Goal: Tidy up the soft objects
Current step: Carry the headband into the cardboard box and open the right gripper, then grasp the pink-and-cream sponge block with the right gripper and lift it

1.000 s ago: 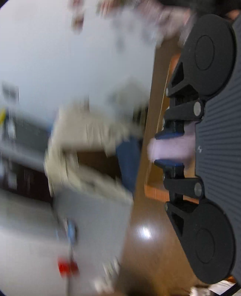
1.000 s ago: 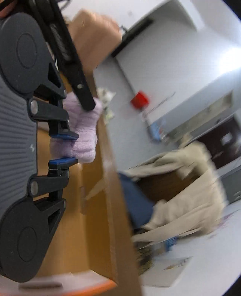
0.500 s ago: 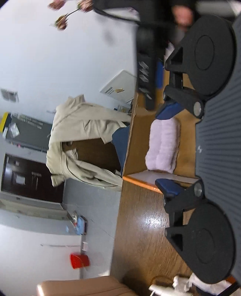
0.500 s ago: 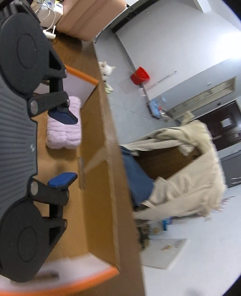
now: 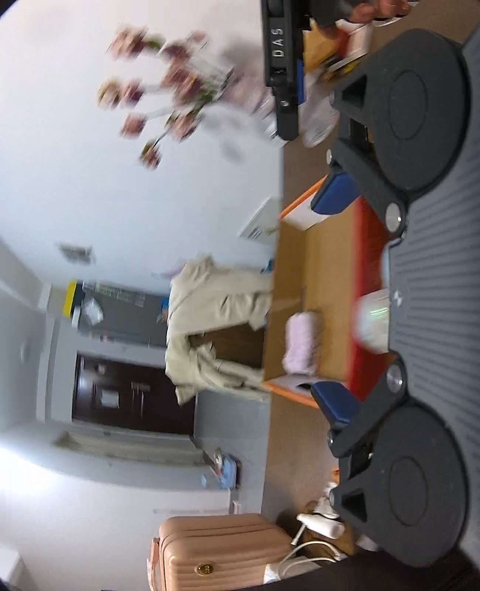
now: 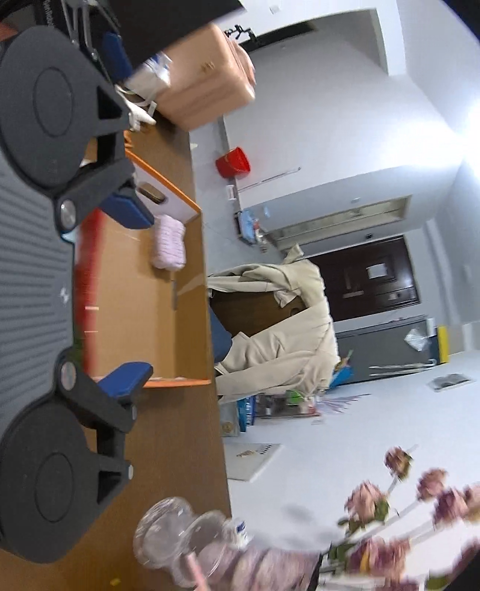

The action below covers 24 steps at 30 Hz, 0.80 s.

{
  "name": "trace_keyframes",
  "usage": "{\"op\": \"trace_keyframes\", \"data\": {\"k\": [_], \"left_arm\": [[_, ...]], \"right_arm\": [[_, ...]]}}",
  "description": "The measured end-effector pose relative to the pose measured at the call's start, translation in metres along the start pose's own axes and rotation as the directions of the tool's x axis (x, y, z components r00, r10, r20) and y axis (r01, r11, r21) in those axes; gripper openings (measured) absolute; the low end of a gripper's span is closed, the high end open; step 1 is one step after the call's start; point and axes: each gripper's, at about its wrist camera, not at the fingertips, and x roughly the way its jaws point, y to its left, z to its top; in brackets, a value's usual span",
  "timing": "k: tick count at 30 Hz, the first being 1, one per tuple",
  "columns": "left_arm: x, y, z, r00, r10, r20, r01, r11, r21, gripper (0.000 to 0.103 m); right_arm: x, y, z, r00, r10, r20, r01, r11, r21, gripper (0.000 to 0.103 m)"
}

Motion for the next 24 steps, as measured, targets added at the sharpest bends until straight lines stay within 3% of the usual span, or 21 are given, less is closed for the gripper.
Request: {"op": "trace_keyframes", "data": {"k": [7, 14, 19, 24], "left_arm": [[-0.067, -0.012, -0.071, 0.999, -0.035, -0.012, 0.036, 0.998, 0.060, 0.100], [-0.126, -0.015, -0.140, 0.998, -0.046, -0.050, 0.051, 0.993, 0.110, 0.102], [-0.140, -0.017, -0.157, 0.995, -0.078, -0.066, 0.085, 0.988, 0.126, 0.102], [-0.139, -0.020, -0.152, 0.996, -0.064, -0.063, 0.071, 0.991, 0.117, 0.102]], "right_arm": [[-0.079, 0.023, -0.116, 0.992, -0.072, 0.100, 0.072, 0.997, -0.004, 0.085], [-0.126, 0.050, -0.213, 0.982, -0.171, 0.081, 0.172, 0.985, -0.002, 0.096], [-0.150, 0.060, -0.258, 0.984, -0.175, 0.040, 0.177, 0.983, -0.045, 0.097], [-0.163, 0.059, -0.258, 0.980, -0.187, 0.070, 0.189, 0.981, -0.030, 0.097]]}}
